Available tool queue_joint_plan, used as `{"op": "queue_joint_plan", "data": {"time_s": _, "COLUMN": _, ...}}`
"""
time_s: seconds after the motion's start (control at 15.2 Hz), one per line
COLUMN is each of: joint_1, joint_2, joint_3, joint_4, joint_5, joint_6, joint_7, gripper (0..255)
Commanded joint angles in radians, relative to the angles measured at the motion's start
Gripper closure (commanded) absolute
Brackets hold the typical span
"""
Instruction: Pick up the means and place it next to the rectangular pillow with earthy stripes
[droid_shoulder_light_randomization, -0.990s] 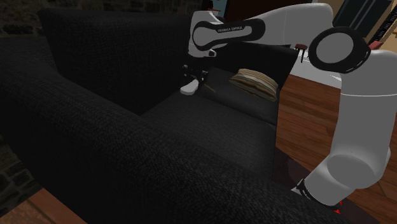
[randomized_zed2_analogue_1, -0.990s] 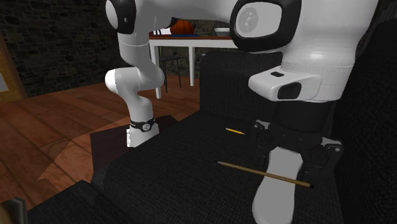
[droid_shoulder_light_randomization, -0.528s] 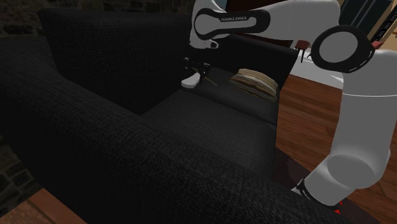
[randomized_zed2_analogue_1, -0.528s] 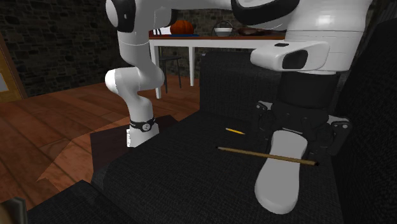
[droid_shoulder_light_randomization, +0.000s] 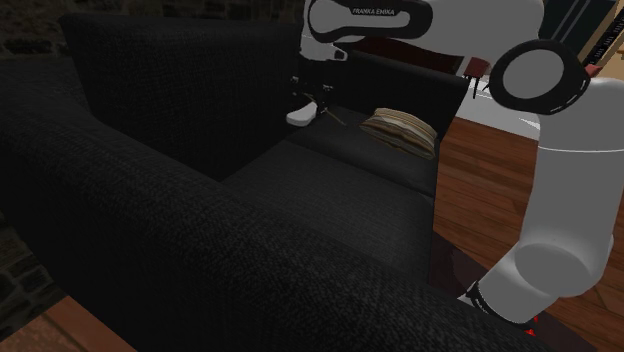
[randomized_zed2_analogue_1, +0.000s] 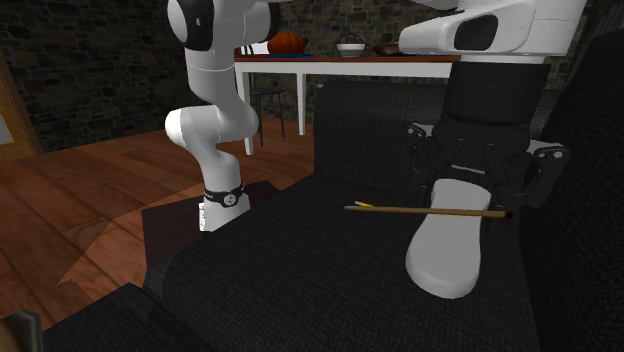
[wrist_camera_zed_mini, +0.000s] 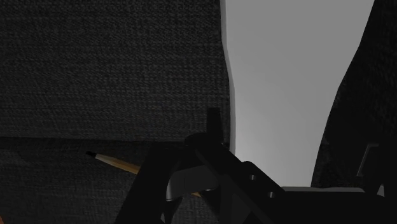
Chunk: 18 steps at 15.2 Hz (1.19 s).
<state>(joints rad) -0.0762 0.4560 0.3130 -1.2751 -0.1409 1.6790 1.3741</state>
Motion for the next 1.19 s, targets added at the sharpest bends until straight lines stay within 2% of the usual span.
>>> {"op": "queue_joint_plan", "data": {"time_s": 0.0, "joint_1": 0.005, "joint_2": 0.01, "joint_3": 0.0, "joint_4": 0.041, "joint_5": -0.002, "joint_6": -0.031, "joint_7": -0.001, "gripper": 255}}
{"op": "queue_joint_plan", "data": {"time_s": 0.2, "joint_1": 0.01, "joint_2": 0.017, "joint_3": 0.0, "joint_4": 0.086, "joint_5": -0.004, "joint_6": -0.069, "joint_7": -0.002, "gripper": 255}}
{"op": "queue_joint_plan", "data": {"time_s": 0.59, "joint_1": -0.112, "joint_2": -0.163, "joint_3": -0.022, "joint_4": -0.173, "joint_5": 0.05, "joint_6": 0.019, "joint_7": -0.121, "gripper": 255}}
{"op": "queue_joint_plan", "data": {"time_s": 1.12, "joint_1": -0.237, "joint_2": -0.33, "joint_3": -0.083, "joint_4": -0.389, "joint_5": 0.098, "joint_6": 0.079, "joint_7": -0.302, "gripper": 255}}
